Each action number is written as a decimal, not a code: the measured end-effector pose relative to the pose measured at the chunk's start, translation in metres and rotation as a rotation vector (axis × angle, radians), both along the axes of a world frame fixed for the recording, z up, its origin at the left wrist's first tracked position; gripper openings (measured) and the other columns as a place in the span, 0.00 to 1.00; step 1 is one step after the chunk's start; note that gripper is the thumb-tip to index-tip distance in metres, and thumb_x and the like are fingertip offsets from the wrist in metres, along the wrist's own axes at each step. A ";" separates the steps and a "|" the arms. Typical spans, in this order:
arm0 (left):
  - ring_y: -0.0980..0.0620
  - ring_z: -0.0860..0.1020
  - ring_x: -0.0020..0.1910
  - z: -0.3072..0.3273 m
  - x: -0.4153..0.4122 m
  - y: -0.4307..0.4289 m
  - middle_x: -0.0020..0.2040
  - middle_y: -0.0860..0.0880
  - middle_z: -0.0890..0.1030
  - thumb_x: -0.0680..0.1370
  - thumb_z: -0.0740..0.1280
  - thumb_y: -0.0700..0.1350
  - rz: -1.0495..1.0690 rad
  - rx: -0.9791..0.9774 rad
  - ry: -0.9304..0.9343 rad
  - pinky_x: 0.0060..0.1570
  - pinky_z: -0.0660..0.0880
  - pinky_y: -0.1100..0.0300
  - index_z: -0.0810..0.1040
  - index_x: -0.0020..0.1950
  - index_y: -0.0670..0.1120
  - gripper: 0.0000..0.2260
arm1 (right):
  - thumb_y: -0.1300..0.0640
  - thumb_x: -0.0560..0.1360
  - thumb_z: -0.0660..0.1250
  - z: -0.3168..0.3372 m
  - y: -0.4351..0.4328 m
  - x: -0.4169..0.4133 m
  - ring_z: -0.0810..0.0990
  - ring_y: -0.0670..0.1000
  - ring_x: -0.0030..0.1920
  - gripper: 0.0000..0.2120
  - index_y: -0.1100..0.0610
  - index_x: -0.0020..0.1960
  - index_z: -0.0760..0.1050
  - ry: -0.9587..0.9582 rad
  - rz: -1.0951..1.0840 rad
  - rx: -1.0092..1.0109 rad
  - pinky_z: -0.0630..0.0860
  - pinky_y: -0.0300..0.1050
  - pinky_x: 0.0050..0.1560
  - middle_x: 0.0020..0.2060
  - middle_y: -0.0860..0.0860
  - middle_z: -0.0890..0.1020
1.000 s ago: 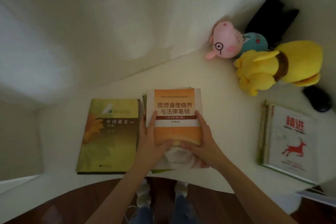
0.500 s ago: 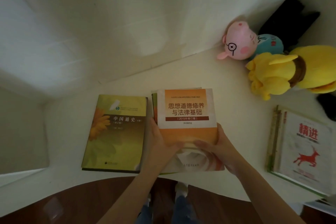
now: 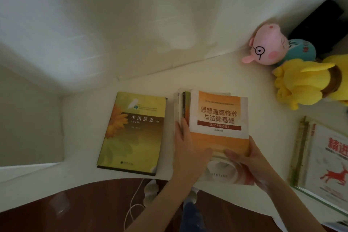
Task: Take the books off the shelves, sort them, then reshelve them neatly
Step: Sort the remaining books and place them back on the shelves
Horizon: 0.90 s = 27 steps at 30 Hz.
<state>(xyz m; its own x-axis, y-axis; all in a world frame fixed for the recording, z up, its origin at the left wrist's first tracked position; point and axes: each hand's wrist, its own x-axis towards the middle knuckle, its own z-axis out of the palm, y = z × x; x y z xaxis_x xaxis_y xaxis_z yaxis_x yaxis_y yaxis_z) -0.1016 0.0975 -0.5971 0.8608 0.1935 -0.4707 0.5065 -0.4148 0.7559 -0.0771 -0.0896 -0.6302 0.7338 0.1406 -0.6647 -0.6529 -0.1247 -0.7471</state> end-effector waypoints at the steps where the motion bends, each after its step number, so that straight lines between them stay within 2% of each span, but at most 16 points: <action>1: 0.45 0.51 0.75 0.005 0.001 -0.004 0.77 0.48 0.46 0.73 0.69 0.49 -0.012 0.014 -0.002 0.72 0.59 0.47 0.37 0.77 0.50 0.46 | 0.52 0.59 0.82 0.000 -0.003 0.000 0.83 0.52 0.52 0.40 0.44 0.66 0.67 0.009 -0.002 0.014 0.81 0.49 0.45 0.55 0.49 0.81; 4: 0.47 0.39 0.76 0.024 0.001 -0.016 0.76 0.50 0.37 0.76 0.66 0.51 -0.080 0.054 -0.005 0.74 0.48 0.49 0.32 0.76 0.53 0.44 | 0.51 0.56 0.83 -0.001 -0.012 0.000 0.83 0.55 0.53 0.43 0.44 0.66 0.67 0.045 0.029 0.063 0.82 0.51 0.45 0.55 0.50 0.82; 6: 0.48 0.38 0.75 0.034 -0.001 -0.024 0.76 0.51 0.36 0.77 0.65 0.52 -0.137 0.092 -0.062 0.74 0.45 0.50 0.31 0.75 0.53 0.43 | 0.58 0.63 0.78 0.000 -0.017 0.001 0.82 0.56 0.54 0.35 0.45 0.66 0.68 0.065 0.002 0.106 0.82 0.51 0.45 0.56 0.52 0.82; 8: 0.50 0.44 0.75 0.033 0.003 -0.023 0.76 0.52 0.41 0.77 0.65 0.50 -0.099 0.024 -0.093 0.75 0.49 0.51 0.35 0.76 0.53 0.42 | 0.64 0.68 0.68 0.001 -0.020 0.001 0.82 0.57 0.53 0.29 0.46 0.65 0.68 0.087 -0.030 0.151 0.82 0.50 0.44 0.56 0.53 0.82; 9: 0.52 0.50 0.74 0.029 0.008 -0.019 0.75 0.52 0.48 0.77 0.66 0.48 -0.025 -0.056 -0.099 0.74 0.56 0.53 0.39 0.77 0.52 0.40 | 0.64 0.68 0.66 0.000 -0.021 0.001 0.83 0.57 0.52 0.28 0.46 0.65 0.69 0.094 -0.031 0.168 0.82 0.50 0.43 0.55 0.53 0.82; 10: 0.54 0.58 0.71 0.024 0.013 -0.012 0.72 0.52 0.55 0.77 0.66 0.48 0.068 -0.144 -0.102 0.69 0.64 0.58 0.45 0.78 0.52 0.38 | 0.65 0.69 0.66 0.000 -0.021 0.000 0.83 0.58 0.52 0.28 0.47 0.65 0.69 0.096 -0.036 0.177 0.82 0.51 0.43 0.55 0.53 0.82; 12: 0.59 0.68 0.63 0.013 0.024 0.002 0.67 0.54 0.66 0.77 0.67 0.49 0.205 -0.287 -0.083 0.57 0.71 0.66 0.57 0.75 0.51 0.30 | 0.65 0.68 0.66 0.000 -0.021 0.000 0.82 0.59 0.54 0.29 0.47 0.66 0.69 0.087 -0.057 0.170 0.82 0.54 0.46 0.56 0.53 0.82; 15: 0.62 0.74 0.56 -0.004 0.029 0.018 0.64 0.55 0.72 0.78 0.66 0.45 0.249 -0.361 -0.023 0.54 0.73 0.68 0.66 0.71 0.50 0.22 | 0.65 0.67 0.69 -0.002 -0.021 0.000 0.81 0.59 0.57 0.32 0.46 0.68 0.68 0.038 -0.063 0.139 0.79 0.60 0.52 0.59 0.54 0.80; 17: 0.68 0.76 0.48 -0.010 0.026 0.025 0.55 0.63 0.76 0.78 0.66 0.41 0.291 -0.440 0.007 0.44 0.73 0.73 0.72 0.63 0.55 0.16 | 0.65 0.66 0.72 -0.002 -0.023 0.002 0.81 0.57 0.57 0.34 0.47 0.68 0.67 0.013 -0.047 0.105 0.79 0.60 0.53 0.59 0.53 0.80; 19: 0.69 0.78 0.44 -0.014 0.021 0.030 0.44 0.66 0.80 0.78 0.65 0.42 0.292 -0.513 0.054 0.37 0.74 0.72 0.73 0.52 0.63 0.13 | 0.64 0.65 0.75 -0.002 -0.025 0.004 0.81 0.57 0.56 0.35 0.47 0.68 0.68 0.017 -0.038 0.081 0.80 0.59 0.52 0.58 0.53 0.81; 21: 0.68 0.80 0.42 -0.017 0.018 0.031 0.41 0.64 0.82 0.79 0.63 0.43 0.294 -0.542 0.084 0.35 0.75 0.70 0.73 0.49 0.63 0.12 | 0.62 0.62 0.80 -0.002 -0.030 0.007 0.81 0.59 0.56 0.39 0.47 0.68 0.68 0.048 -0.034 0.072 0.79 0.61 0.52 0.58 0.54 0.81; 24: 0.68 0.80 0.43 -0.017 0.018 0.027 0.48 0.59 0.82 0.78 0.65 0.42 0.359 -0.583 0.078 0.36 0.75 0.70 0.73 0.54 0.58 0.11 | 0.57 0.52 0.84 -0.002 -0.032 0.009 0.81 0.61 0.56 0.48 0.47 0.67 0.68 0.089 -0.032 0.070 0.79 0.62 0.52 0.58 0.55 0.81; 27: 0.61 0.81 0.46 -0.018 0.017 0.023 0.52 0.52 0.82 0.77 0.66 0.40 0.439 -0.629 0.062 0.40 0.78 0.66 0.72 0.56 0.52 0.10 | 0.54 0.46 0.86 0.001 -0.031 0.008 0.82 0.59 0.53 0.51 0.47 0.66 0.68 0.093 -0.026 0.062 0.81 0.56 0.47 0.55 0.54 0.82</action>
